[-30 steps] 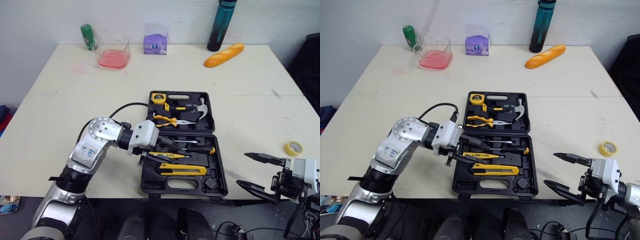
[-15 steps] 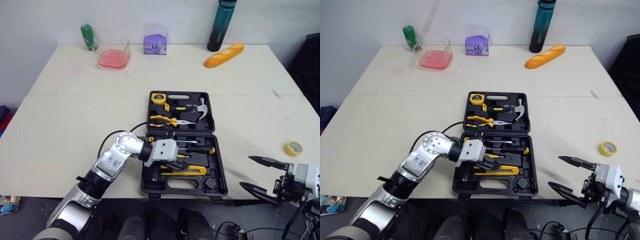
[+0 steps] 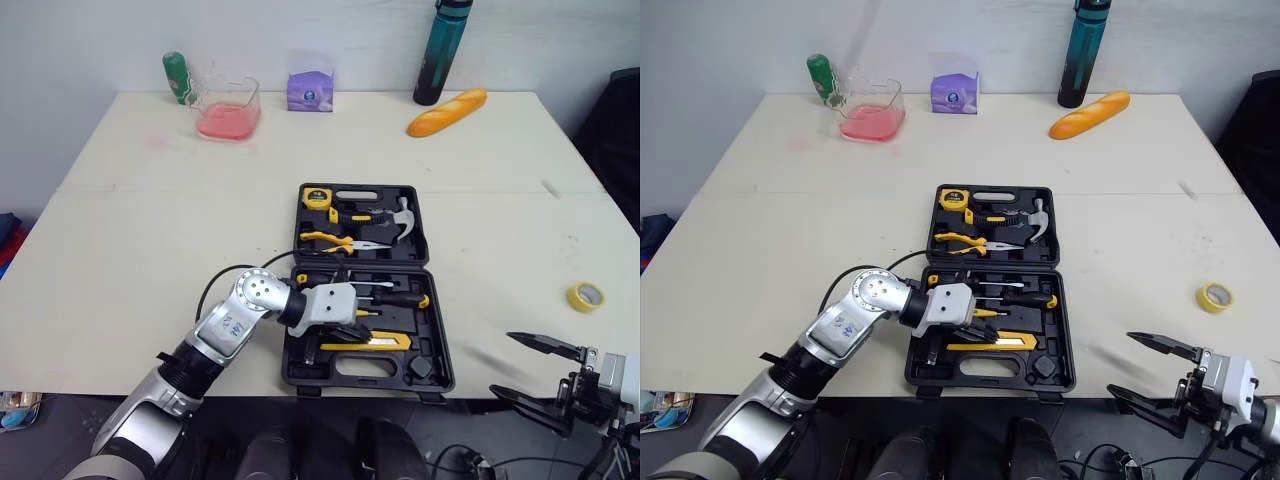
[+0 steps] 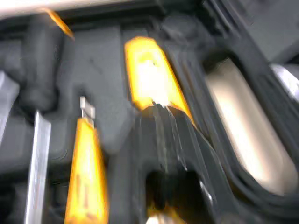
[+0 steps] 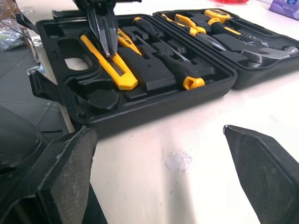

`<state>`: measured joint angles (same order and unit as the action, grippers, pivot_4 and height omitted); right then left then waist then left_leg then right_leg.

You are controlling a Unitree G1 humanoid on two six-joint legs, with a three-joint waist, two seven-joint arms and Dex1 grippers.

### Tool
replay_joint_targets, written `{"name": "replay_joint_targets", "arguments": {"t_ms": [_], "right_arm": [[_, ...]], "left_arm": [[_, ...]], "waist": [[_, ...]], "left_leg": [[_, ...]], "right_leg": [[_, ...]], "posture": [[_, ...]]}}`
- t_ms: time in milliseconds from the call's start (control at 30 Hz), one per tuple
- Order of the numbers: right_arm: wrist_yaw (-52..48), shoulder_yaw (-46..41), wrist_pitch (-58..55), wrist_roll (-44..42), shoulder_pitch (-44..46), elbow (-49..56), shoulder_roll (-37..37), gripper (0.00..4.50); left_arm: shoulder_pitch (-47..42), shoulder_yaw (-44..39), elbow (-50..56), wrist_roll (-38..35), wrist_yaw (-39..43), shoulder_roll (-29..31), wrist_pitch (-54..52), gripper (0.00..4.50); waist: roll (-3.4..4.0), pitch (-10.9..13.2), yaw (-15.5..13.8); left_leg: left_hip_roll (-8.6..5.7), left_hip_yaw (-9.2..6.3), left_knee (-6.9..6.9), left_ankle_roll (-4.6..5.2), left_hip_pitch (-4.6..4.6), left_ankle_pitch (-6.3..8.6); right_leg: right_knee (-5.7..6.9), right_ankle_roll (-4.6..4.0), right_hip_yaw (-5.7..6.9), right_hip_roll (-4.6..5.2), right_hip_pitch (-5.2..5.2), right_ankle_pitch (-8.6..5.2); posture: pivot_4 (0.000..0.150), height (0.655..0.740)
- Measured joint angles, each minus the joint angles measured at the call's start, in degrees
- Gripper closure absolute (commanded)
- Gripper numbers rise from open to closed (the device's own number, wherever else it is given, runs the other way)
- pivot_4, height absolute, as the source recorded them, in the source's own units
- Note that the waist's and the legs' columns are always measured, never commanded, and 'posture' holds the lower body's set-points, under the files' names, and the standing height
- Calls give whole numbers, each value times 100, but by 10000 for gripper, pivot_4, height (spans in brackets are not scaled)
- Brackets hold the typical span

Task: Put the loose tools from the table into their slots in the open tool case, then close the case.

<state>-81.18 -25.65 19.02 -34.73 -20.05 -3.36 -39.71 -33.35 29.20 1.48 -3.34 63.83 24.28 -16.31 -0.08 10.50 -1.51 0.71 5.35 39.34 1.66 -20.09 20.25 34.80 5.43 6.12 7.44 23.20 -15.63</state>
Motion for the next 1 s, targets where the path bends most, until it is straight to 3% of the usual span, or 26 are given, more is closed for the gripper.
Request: {"name": "replay_joint_targets", "arguments": {"t_ms": [133,533,633,867,1000], "right_arm": [[-52,0,108,-9,51,-143,0,0],[-44,-1,92,-32,249,-286,-7,0],[41,-80,-17,-68,289,-292,-27,0],[508,-821,-307,-128,389,-536,-255,0],[1043,-1346,-244,-49,555,-1039,-279,0]], "left_arm": [[7,67,-5,55,-80,9,-43,44387],[220,-289,-205,-172,-96,9,737,44387],[263,-881,-93,-697,56,136,879,35391],[799,-2656,644,-1751,115,1076,649,1700],[1981,-3685,716,-1907,-116,1715,450,727]], "waist": [[2,-18,6],[8,-24,12],[13,-13,21],[33,-1,27],[40,7,48]], "left_leg": [[14,-6,-15,2,87,32],[16,-6,-16,-4,72,34],[19,-7,-16,-8,64,33],[18,-5,-17,-9,66,35],[20,-2,-28,-9,64,38]], "right_leg": [[-33,-5,-12,3,-92,-3],[-33,-6,-16,9,-73,-4],[-30,-8,-15,8,-64,-5],[-35,-9,-15,8,-68,-5],[-39,-11,-16,6,-59,-6]], "posture": [[1500,7349],[1500,7349],[1500,7349],[1500,7349],[1500,7349]]}}
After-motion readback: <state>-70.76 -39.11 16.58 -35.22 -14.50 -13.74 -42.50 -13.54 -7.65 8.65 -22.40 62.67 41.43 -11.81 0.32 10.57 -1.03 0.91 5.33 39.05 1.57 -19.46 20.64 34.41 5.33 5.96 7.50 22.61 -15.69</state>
